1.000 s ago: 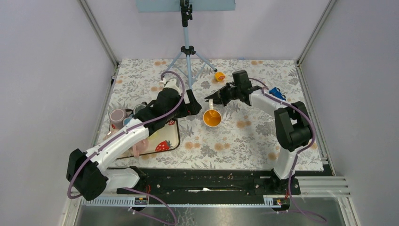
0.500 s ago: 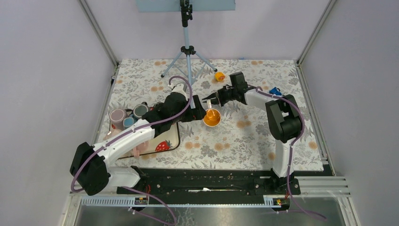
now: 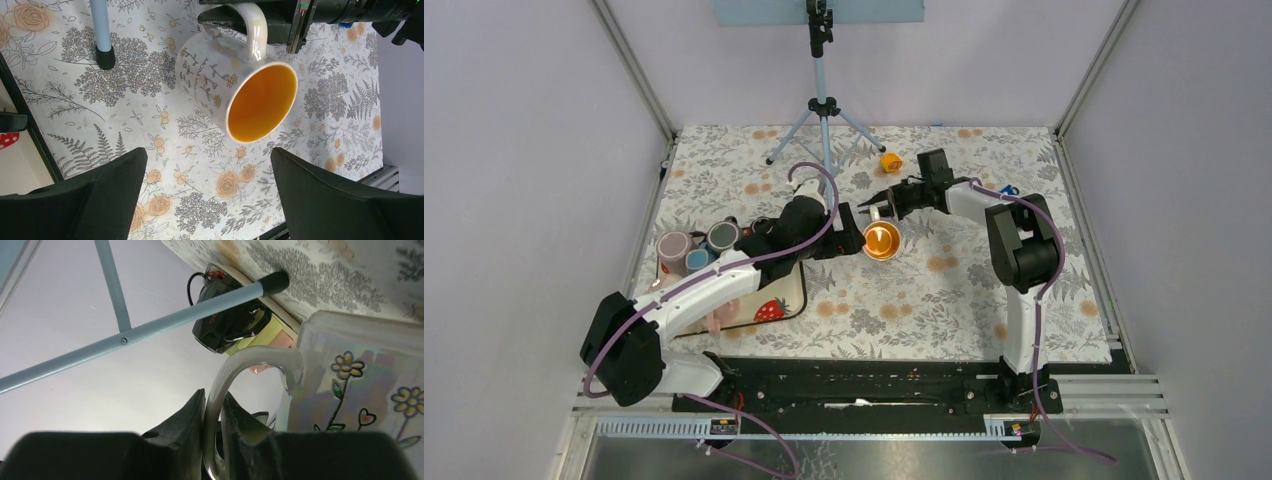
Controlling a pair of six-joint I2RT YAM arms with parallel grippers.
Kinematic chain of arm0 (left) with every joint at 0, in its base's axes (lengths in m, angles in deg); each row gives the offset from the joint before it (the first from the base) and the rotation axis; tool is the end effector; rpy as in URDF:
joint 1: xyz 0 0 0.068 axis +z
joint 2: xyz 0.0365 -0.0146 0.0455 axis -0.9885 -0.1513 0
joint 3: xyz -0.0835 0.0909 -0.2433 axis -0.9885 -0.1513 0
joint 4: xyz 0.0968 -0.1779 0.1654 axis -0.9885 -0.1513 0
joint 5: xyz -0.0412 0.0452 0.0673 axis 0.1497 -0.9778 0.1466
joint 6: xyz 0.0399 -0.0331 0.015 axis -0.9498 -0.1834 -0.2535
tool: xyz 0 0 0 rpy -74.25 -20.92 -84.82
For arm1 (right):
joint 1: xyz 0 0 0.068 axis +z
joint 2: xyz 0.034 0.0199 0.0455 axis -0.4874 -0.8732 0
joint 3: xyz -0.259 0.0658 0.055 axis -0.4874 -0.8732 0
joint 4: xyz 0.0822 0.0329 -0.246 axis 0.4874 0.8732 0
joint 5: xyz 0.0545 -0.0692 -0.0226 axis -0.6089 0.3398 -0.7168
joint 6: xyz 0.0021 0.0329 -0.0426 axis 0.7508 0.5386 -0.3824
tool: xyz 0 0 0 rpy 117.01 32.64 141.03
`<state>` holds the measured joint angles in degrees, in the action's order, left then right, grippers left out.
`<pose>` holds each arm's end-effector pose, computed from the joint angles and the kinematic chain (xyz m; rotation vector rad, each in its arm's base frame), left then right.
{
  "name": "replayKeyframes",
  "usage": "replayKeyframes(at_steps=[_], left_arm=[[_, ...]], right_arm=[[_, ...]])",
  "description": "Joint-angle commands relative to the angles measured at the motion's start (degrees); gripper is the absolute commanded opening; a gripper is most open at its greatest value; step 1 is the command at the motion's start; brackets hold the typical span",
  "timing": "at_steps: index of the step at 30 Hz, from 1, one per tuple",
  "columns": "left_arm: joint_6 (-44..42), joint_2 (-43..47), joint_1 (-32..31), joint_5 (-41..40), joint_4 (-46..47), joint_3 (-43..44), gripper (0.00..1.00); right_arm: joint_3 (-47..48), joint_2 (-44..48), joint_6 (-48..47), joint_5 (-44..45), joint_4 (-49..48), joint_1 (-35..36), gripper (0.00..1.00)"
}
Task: Turn the mug right side up
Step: Place the cup at the center of the board.
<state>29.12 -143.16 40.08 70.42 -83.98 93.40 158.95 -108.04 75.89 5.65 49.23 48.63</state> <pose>0.2236 -0.1921 0.2677 -0.0655 2.2795 -0.7131 0.4145 0.1759 0.1650 -1.0016 -2.2576 -1.5317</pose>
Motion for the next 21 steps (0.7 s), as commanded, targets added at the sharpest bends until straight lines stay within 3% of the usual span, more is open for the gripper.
replayKeyframes(at_steps=[1, 11, 21], left_arm=[[0.3, -0.1, -0.2, -0.8, 3.3, 0.4, 0.99], [0.1, -0.4, -0.2, -0.8, 3.2, 0.5, 0.99], [0.1, -1.1, -0.3, -0.6, 3.2, 1.3, 0.99]], right_arm=[[3.0, -2.0, -1.9, -0.4, -1.2, -1.6, 0.28], [4.6, -3.1, -4.4, 0.0, -0.2, -3.5, 0.52], [5.2, -2.9, -8.0, 0.5, 2.5, -5.0, 0.57]])
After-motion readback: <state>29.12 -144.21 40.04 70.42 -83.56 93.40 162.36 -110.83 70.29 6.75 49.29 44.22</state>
